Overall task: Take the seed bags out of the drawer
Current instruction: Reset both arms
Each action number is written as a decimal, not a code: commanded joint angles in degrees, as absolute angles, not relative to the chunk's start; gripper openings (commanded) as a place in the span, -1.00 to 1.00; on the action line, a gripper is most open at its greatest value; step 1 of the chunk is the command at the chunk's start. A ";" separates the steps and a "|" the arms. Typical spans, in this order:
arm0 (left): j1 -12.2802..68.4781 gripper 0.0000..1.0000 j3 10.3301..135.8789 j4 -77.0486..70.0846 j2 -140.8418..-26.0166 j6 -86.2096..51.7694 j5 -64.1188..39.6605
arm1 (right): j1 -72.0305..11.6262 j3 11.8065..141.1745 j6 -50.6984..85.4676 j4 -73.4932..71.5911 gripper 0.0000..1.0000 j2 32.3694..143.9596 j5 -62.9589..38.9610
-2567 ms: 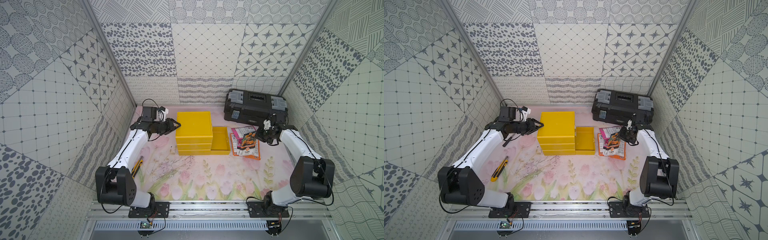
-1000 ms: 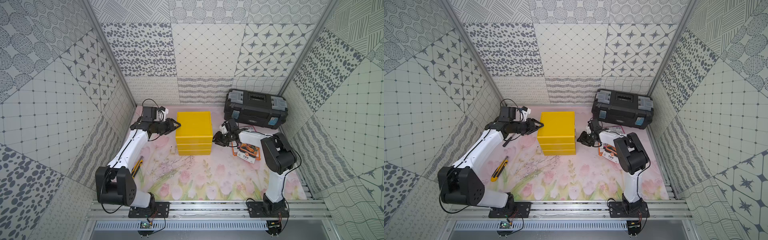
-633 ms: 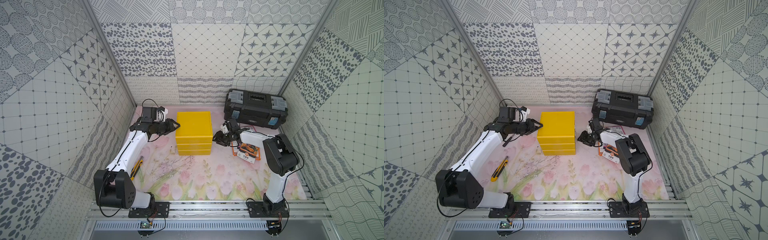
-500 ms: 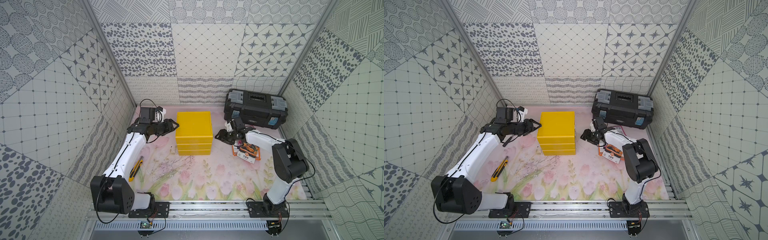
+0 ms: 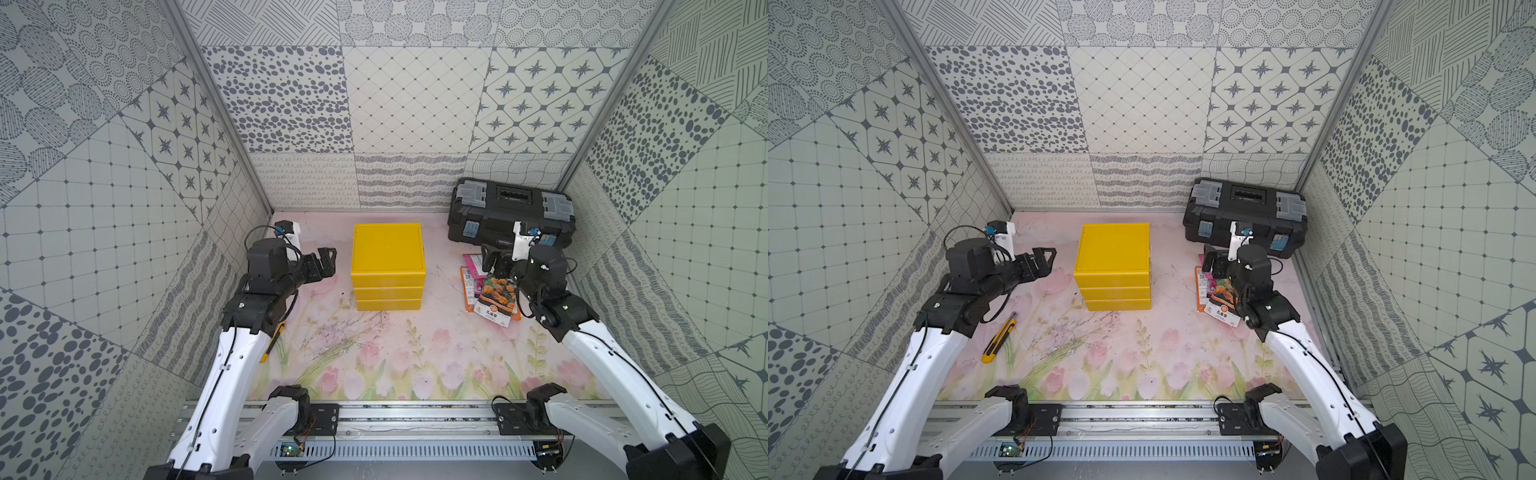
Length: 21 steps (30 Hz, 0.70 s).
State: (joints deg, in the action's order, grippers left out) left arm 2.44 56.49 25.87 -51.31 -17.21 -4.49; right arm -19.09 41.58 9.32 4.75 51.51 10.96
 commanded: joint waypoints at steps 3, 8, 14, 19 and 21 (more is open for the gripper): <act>2.90 0.99 38.25 -1.43 -48.80 -17.14 10.22 | -17.50 31.47 3.03 -16.83 0.98 51.66 17.13; 3.22 0.99 27.29 -12.31 -54.27 -18.24 18.08 | -15.94 22.60 0.94 -27.59 0.98 60.35 24.57; 3.48 0.99 21.54 -25.41 -64.34 -13.95 22.11 | -12.40 18.47 1.06 -40.26 0.99 73.94 23.15; 4.57 0.99 19.33 -40.81 -76.14 -7.23 19.54 | -10.86 19.88 -0.30 -45.19 0.98 78.34 19.92; 4.80 0.99 19.04 -44.68 -78.13 -6.79 17.91 | -9.43 18.65 -0.94 -50.53 0.98 80.79 17.16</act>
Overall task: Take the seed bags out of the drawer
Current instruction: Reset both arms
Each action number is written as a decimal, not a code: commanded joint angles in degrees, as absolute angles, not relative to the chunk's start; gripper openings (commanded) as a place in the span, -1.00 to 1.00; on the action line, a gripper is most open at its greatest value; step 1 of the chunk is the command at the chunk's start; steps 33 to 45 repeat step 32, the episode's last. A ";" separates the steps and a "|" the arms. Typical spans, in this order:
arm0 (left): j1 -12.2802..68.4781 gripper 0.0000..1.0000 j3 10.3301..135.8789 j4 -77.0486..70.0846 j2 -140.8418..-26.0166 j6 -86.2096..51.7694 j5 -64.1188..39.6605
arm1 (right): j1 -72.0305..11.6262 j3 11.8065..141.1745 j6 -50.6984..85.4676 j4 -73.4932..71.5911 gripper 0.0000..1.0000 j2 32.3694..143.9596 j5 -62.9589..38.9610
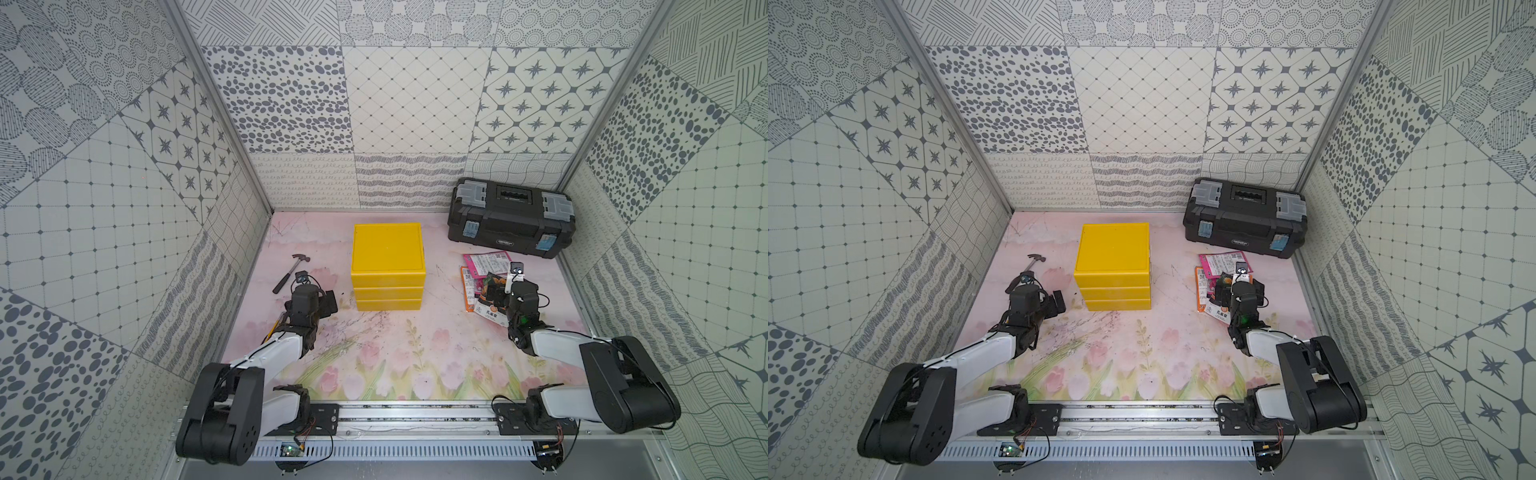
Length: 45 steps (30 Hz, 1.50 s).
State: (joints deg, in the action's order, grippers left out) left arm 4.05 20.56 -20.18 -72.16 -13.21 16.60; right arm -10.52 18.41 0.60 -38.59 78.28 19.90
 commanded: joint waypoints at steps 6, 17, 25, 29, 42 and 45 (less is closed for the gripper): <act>5.22 0.98 16.74 -60.80 -89.82 -3.75 14.46 | -7.18 17.56 0.74 -56.73 0.98 88.02 15.00; 4.06 0.99 22.35 -51.93 -90.76 -4.95 14.41 | -4.49 22.57 2.79 -49.93 0.98 89.14 12.30; 4.03 0.98 22.75 -49.88 -90.03 -5.74 14.16 | -4.55 22.50 2.53 -50.10 0.98 89.20 12.32; 4.04 0.99 22.61 -50.19 -90.18 -5.64 14.22 | -4.22 22.85 2.75 -49.40 0.98 89.15 11.40; 4.03 0.99 22.59 -50.27 -90.23 -5.62 14.23 | -4.24 22.72 2.72 -49.61 0.98 89.16 11.44; 4.03 0.99 22.59 -50.27 -90.23 -5.62 14.23 | -4.24 22.72 2.72 -49.61 0.98 89.16 11.44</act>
